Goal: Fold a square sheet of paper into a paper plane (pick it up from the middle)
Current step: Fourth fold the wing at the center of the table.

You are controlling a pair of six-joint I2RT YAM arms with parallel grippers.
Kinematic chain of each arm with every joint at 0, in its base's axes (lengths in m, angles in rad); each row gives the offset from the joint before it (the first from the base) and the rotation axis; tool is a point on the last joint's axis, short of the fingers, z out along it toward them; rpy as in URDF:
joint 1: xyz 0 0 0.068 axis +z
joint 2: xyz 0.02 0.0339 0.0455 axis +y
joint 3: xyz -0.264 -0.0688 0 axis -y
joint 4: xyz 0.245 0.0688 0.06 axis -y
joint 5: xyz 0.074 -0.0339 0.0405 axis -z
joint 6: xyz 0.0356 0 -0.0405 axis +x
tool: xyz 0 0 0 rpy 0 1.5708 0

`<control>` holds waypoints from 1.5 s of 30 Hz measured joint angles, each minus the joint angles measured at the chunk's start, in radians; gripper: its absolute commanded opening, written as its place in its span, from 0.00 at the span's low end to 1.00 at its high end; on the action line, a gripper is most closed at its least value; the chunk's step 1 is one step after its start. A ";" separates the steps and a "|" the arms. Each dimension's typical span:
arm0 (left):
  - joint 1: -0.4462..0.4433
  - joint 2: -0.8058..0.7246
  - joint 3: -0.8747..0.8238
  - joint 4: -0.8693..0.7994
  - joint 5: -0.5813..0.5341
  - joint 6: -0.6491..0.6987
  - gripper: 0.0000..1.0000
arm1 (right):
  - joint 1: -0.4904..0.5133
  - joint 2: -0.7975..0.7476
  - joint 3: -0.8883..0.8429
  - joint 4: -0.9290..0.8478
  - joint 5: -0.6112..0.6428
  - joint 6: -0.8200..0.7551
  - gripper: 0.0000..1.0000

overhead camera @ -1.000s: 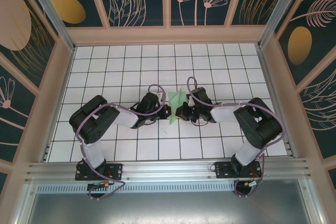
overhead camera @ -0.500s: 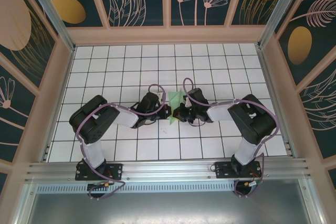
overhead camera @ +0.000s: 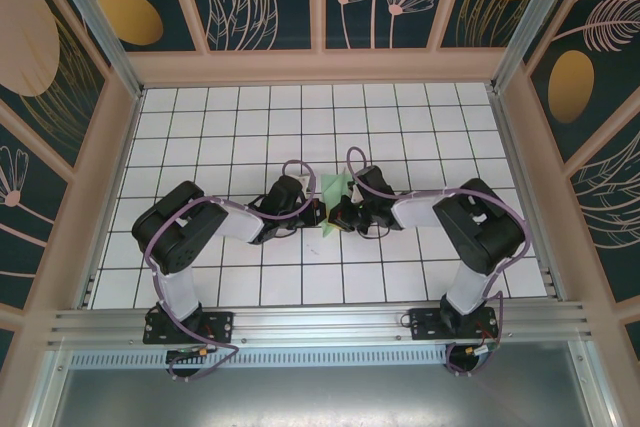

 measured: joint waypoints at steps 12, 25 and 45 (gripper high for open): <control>0.000 0.000 0.001 -0.001 0.000 0.000 0.00 | 0.014 -0.052 -0.057 0.065 0.005 0.027 0.05; 0.000 0.000 0.002 -0.004 -0.003 0.000 0.00 | 0.016 -0.001 -0.064 0.120 -0.004 0.056 0.05; 0.000 0.000 0.002 -0.003 0.000 0.000 0.00 | 0.040 -0.078 -0.105 0.146 0.010 0.076 0.06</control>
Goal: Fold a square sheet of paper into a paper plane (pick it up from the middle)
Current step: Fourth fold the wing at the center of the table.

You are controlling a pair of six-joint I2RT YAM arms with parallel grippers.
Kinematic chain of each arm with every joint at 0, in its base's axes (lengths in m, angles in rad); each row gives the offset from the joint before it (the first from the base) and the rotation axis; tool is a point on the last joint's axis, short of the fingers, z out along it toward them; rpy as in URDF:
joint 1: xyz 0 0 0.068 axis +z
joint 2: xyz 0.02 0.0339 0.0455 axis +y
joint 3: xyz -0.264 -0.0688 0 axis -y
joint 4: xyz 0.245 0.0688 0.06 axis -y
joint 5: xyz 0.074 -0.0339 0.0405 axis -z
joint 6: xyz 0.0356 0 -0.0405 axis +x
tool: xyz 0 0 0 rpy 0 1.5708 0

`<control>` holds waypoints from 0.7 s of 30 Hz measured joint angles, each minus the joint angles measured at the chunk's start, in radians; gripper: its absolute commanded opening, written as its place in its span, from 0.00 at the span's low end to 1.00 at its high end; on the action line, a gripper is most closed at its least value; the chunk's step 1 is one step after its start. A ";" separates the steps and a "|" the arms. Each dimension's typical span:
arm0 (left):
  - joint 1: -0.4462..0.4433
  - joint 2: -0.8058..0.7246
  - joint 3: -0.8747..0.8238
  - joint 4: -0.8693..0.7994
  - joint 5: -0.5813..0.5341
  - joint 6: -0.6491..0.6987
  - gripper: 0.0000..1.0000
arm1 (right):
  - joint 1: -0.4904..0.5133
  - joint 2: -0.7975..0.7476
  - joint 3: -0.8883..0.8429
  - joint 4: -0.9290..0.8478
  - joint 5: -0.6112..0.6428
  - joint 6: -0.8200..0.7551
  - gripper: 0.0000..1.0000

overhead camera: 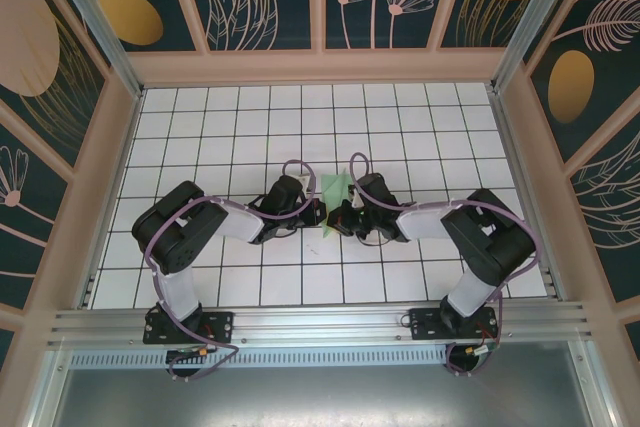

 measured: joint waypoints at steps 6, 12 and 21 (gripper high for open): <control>0.000 0.000 0.000 0.000 0.000 0.000 0.00 | 0.010 0.004 -0.015 0.018 -0.004 0.014 0.06; 0.000 0.000 0.000 0.000 0.000 0.000 0.00 | 0.011 0.052 -0.015 0.048 -0.008 0.029 0.05; 0.000 0.000 0.000 0.000 -0.001 0.000 0.00 | 0.009 0.075 -0.016 0.085 -0.031 0.035 0.05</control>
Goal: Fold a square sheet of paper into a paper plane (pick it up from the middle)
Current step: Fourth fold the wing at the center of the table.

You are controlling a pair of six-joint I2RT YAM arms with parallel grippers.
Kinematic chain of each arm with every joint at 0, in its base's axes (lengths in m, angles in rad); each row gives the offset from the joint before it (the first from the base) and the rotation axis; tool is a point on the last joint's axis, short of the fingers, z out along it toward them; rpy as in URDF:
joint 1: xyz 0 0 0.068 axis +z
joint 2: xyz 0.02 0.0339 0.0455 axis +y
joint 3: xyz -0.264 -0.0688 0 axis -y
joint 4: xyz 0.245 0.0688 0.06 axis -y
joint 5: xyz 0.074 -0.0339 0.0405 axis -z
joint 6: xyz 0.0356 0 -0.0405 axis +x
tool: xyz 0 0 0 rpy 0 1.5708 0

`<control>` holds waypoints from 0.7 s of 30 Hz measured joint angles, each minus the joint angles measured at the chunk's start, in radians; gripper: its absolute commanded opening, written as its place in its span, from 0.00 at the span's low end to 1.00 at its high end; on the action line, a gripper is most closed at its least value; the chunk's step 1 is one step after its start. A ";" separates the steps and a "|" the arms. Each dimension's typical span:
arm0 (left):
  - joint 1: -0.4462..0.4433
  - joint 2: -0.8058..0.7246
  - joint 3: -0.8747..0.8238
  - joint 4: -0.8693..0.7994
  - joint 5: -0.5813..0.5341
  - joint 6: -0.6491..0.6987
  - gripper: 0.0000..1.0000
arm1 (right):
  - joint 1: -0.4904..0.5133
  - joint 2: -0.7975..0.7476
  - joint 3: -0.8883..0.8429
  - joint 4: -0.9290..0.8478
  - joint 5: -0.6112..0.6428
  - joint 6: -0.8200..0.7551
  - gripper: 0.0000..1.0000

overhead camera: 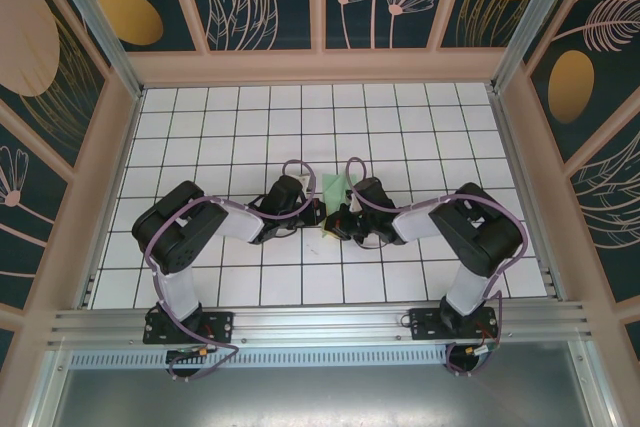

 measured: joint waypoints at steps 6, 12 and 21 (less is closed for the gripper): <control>0.000 0.000 0.000 -0.001 0.000 0.000 0.00 | -0.060 -0.128 0.000 -0.106 0.026 -0.045 0.07; 0.000 0.000 0.001 -0.001 -0.002 0.000 0.00 | -0.172 -0.154 0.034 -0.123 0.026 -0.093 0.05; 0.000 0.001 0.016 -0.028 -0.002 0.001 0.00 | -0.188 0.028 0.178 -0.145 0.005 -0.148 0.05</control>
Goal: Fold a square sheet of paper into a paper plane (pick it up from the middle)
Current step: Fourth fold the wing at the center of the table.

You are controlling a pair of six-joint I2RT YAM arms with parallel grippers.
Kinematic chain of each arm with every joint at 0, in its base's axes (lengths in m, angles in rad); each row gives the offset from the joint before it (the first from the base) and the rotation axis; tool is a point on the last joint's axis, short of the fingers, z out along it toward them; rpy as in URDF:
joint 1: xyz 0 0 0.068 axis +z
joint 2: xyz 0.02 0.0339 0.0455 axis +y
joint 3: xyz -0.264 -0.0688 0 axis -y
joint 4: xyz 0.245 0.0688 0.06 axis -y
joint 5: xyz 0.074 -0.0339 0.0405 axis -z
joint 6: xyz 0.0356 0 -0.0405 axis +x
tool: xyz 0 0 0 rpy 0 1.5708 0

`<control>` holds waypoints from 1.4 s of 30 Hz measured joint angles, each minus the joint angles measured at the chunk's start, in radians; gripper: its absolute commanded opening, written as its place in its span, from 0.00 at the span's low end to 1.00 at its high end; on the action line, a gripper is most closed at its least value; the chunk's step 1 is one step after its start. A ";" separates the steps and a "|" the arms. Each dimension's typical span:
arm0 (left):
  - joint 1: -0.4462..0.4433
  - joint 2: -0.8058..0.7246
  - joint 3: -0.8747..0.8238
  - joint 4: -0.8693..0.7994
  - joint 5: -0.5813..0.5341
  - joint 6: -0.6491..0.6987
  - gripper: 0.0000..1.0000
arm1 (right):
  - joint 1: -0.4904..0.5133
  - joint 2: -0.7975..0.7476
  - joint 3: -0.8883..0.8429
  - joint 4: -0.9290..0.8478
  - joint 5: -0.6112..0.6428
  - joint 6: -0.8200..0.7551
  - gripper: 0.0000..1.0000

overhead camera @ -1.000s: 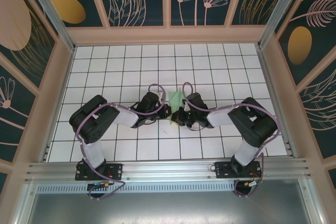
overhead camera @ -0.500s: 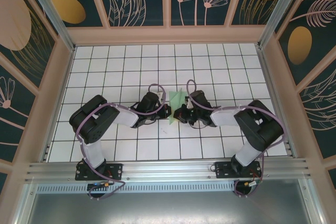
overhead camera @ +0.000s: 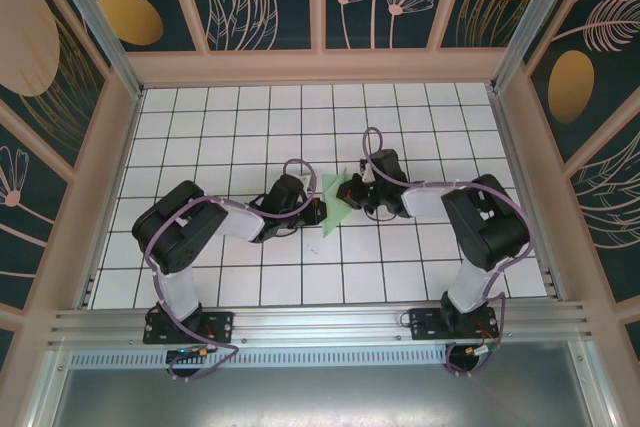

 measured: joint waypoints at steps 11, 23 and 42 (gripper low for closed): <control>0.000 0.005 0.014 -0.021 0.000 0.000 0.00 | -0.017 0.075 0.031 -0.039 -0.014 -0.043 0.06; 0.000 0.011 0.040 -0.056 0.000 0.008 0.00 | -0.076 0.027 0.142 -0.127 -0.035 -0.079 0.05; 0.001 0.020 0.045 -0.049 0.003 0.016 0.00 | -0.080 0.143 0.194 -0.215 0.006 -0.142 0.06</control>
